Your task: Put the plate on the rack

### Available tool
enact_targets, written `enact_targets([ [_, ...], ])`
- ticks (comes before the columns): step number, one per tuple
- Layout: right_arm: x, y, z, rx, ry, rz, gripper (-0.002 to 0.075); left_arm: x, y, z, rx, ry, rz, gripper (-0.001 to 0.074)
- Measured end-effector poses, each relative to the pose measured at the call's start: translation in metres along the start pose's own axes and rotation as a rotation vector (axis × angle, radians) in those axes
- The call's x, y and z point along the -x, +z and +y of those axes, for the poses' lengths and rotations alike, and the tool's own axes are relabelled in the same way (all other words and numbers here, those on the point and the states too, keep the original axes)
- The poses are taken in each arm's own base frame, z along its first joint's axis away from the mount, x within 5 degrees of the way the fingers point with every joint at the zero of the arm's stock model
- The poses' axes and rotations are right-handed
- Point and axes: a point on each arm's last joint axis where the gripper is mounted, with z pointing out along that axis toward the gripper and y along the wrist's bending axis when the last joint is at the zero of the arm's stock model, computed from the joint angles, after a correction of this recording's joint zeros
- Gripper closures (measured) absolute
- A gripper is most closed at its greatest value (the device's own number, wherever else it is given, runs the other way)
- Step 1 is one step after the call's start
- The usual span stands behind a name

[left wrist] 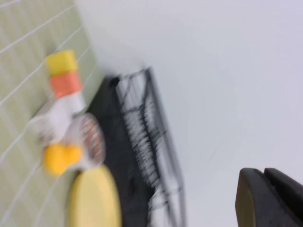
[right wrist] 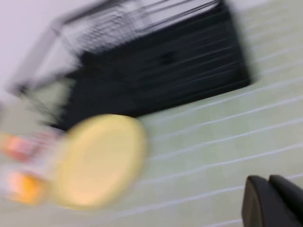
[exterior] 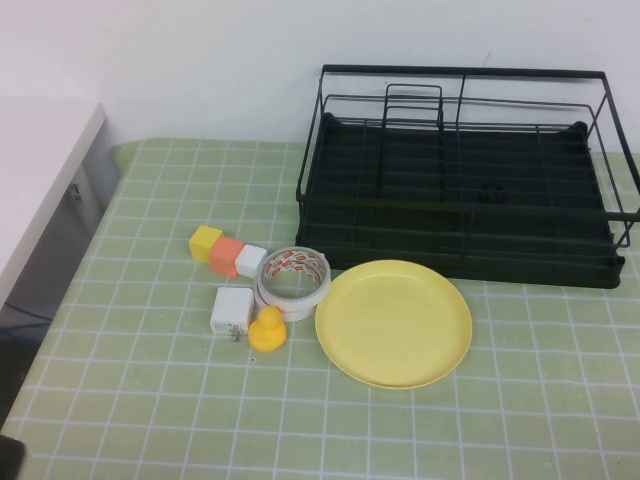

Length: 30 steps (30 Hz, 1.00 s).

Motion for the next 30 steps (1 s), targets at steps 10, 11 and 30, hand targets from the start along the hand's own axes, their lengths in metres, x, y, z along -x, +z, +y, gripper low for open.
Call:
enact_targets([
  [10, 0.003, -0.001, 0.015, 0.172, 0.395, -0.006, 0.0715, 0.008, 0.000, -0.004, -0.049, -0.053, -0.087, 0.0737],
  [11, 0.003, -0.001, 0.015, 0.172, 0.395, -0.007, 0.0715, 0.008, 0.000, -0.004, -0.047, -0.021, -0.088, 0.0737],
  [30, 0.003, -0.001, 0.012, 0.146, 0.220, -0.028, 0.0715, 0.035, 0.066, -0.111, 0.288, 1.260, 0.405, 0.0737],
])
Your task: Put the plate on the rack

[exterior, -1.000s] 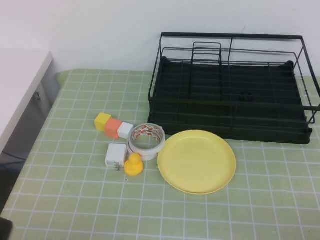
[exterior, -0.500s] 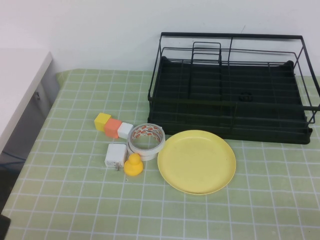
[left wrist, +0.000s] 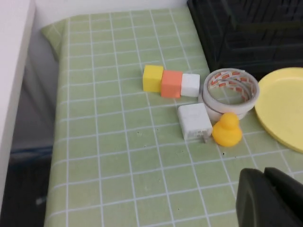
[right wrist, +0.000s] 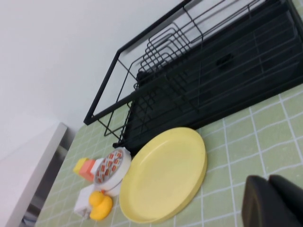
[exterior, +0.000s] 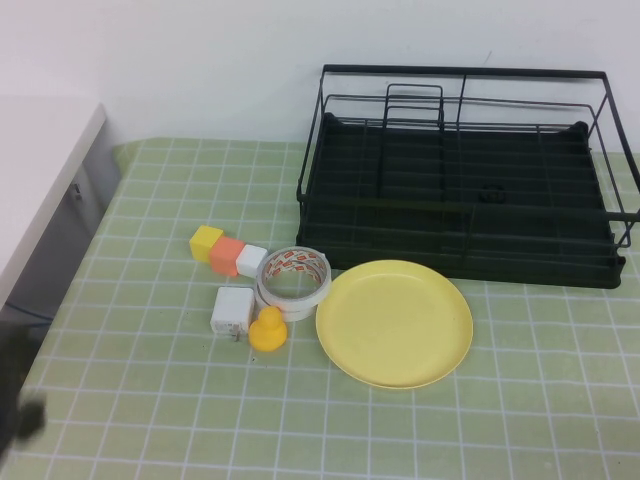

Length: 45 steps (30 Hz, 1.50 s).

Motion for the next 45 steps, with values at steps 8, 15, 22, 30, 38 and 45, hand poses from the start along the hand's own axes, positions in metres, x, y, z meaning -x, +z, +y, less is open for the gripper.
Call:
enact_targets([
  [8, -0.003, 0.000, 0.000, 0.003, 0.000, 0.031, 0.0715, 0.067, 0.065, 0.003, -0.067, 0.015, 0.264, 0.0736],
  [15, -0.003, 0.000, 0.000, 0.004, 0.002, 0.031, 0.0715, 0.073, 0.134, -0.021, -0.173, 0.043, 0.441, 0.0736],
  [22, -0.003, 0.000, 0.000, 0.004, 0.000, 0.033, 0.0715, 0.059, 0.203, -0.078, -0.269, 0.042, 0.579, 0.0710],
  [30, -0.003, 0.000, 0.000, 0.004, 0.000, 0.035, 0.0715, 0.029, 0.275, -0.122, -0.292, -0.013, 0.764, 0.0258],
  [38, -0.003, 0.000, 0.000, 0.004, 0.000, 0.037, 0.0715, -0.007, 0.338, -0.127, -0.192, -0.190, 0.721, 0.0274],
  [45, -0.004, 0.000, 0.000, -0.002, -0.014, 0.039, 0.0715, -0.029, 0.362, -0.127, -0.162, -0.227, 0.703, 0.0296],
])
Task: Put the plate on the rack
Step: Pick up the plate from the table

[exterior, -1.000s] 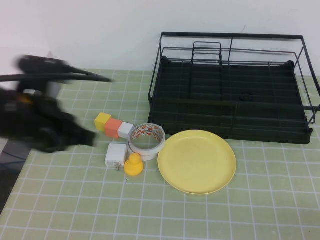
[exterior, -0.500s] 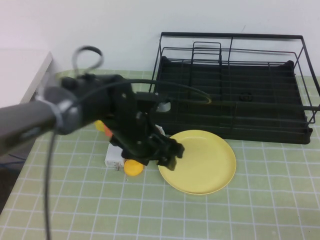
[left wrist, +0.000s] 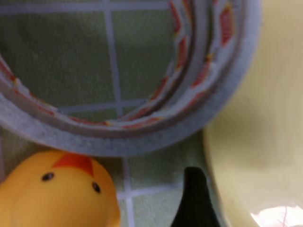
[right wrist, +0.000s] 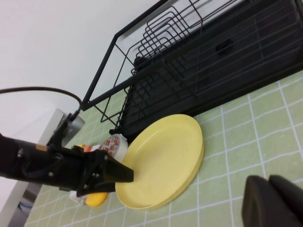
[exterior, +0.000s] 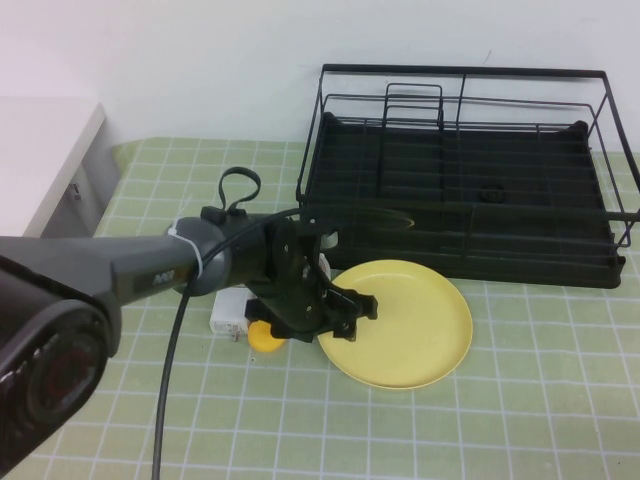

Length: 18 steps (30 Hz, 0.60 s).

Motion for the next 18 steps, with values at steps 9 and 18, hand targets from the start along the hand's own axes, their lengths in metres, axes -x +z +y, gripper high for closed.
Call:
enact_targets([
  [9, 0.0000, 0.0000, -0.0003, -0.004, -0.010, 0.000, 0.0715, -0.0009, 0.0093, 0.0021, 0.004, -0.015, 0.005, 0.0308],
  [18, 0.0001, 0.0000, -0.0003, -0.004, -0.010, -0.001, 0.0715, -0.0048, 0.0117, 0.0031, 0.010, -0.023, 0.045, 0.0663],
])
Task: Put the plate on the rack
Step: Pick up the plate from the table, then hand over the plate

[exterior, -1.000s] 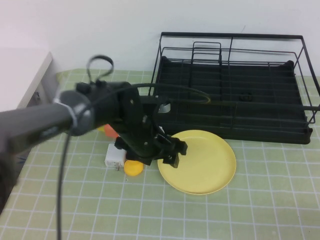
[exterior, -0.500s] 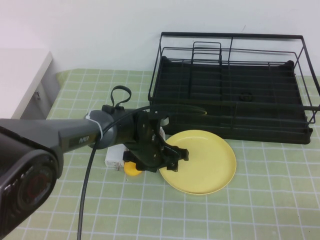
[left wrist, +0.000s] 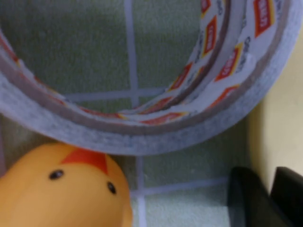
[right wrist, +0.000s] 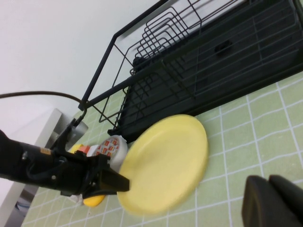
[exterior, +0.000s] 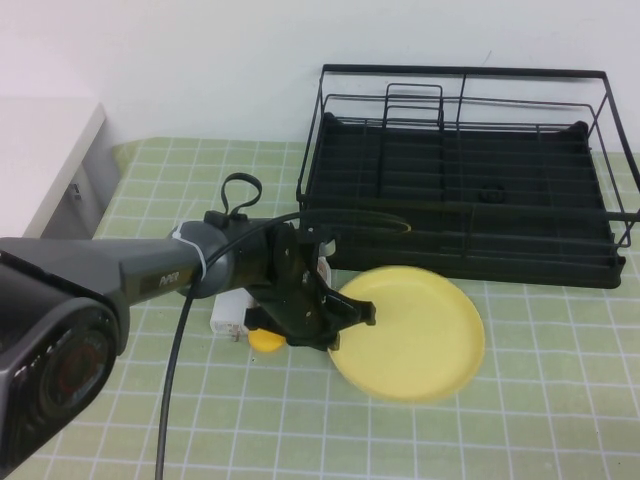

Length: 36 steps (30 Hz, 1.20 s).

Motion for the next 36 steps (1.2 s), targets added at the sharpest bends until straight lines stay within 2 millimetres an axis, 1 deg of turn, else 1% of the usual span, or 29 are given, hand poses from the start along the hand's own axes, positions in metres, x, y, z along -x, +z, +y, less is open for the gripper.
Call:
enact_targets([
  [3, 0.000, 0.000, 0.000, 0.000, 0.000, 0.000, 0.0715, -0.002, 0.000, -0.001, -0.011, -0.016, 0.023, 0.0711],
  [6, 0.000, 0.000, 0.000, 0.000, 0.000, 0.000, 0.0715, -0.005, -0.001, -0.003, -0.036, -0.011, 0.066, 0.0722],
  [8, 0.000, 0.000, 0.000, 0.000, 0.000, -0.002, 0.0715, -0.010, -0.001, -0.005, -0.072, 0.029, 0.119, 0.0727],
  [10, 0.000, 0.000, 0.000, 0.000, 0.000, -0.002, 0.0715, -0.016, -0.003, -0.010, -0.134, 0.073, 0.181, 0.0729],
  [13, 0.000, 0.000, 0.000, 0.001, 0.002, 0.000, 0.0715, -0.020, -0.005, -0.020, -0.245, 0.106, 0.221, 0.0731],
  [17, -0.001, 0.000, 0.001, 0.012, 0.024, 0.007, 0.0715, -0.022, -0.007, -0.028, -0.356, 0.110, 0.205, 0.0731],
  [21, -0.003, 0.000, 0.002, 0.024, 0.043, 0.032, 0.0715, -0.023, -0.017, -0.034, -0.423, 0.149, 0.155, 0.0731],
  [24, -0.005, 0.000, 0.004, 0.043, 0.074, 0.062, 0.0715, -0.023, -0.034, -0.035, -0.427, 0.188, 0.082, 0.0731],
  [25, -0.008, 0.000, 0.005, 0.053, 0.084, 0.085, 0.0713, -0.023, -0.042, -0.035, -0.422, 0.207, 0.046, 0.0731],
  [27, -0.009, -0.003, 0.010, 0.080, 0.096, 0.136, 0.0699, -0.024, -0.064, -0.035, -0.410, 0.244, -0.035, 0.0731],
  [29, -0.002, -0.006, 0.020, 0.107, 0.083, 0.163, 0.0666, -0.027, -0.087, -0.034, -0.391, 0.282, -0.129, 0.0731],
  [31, 0.012, -0.009, 0.033, 0.124, 0.033, 0.175, 0.0605, -0.032, -0.110, -0.032, -0.377, 0.312, -0.223, 0.0731],
  [33, 0.028, -0.008, 0.045, 0.124, -0.025, 0.188, 0.0524, -0.041, -0.130, -0.029, -0.369, 0.326, -0.293, 0.0731],
  [36, 0.052, 0.003, 0.060, 0.118, -0.120, 0.257, 0.0402, -0.054, -0.160, -0.025, -0.372, 0.332, -0.398, 0.0731],
])
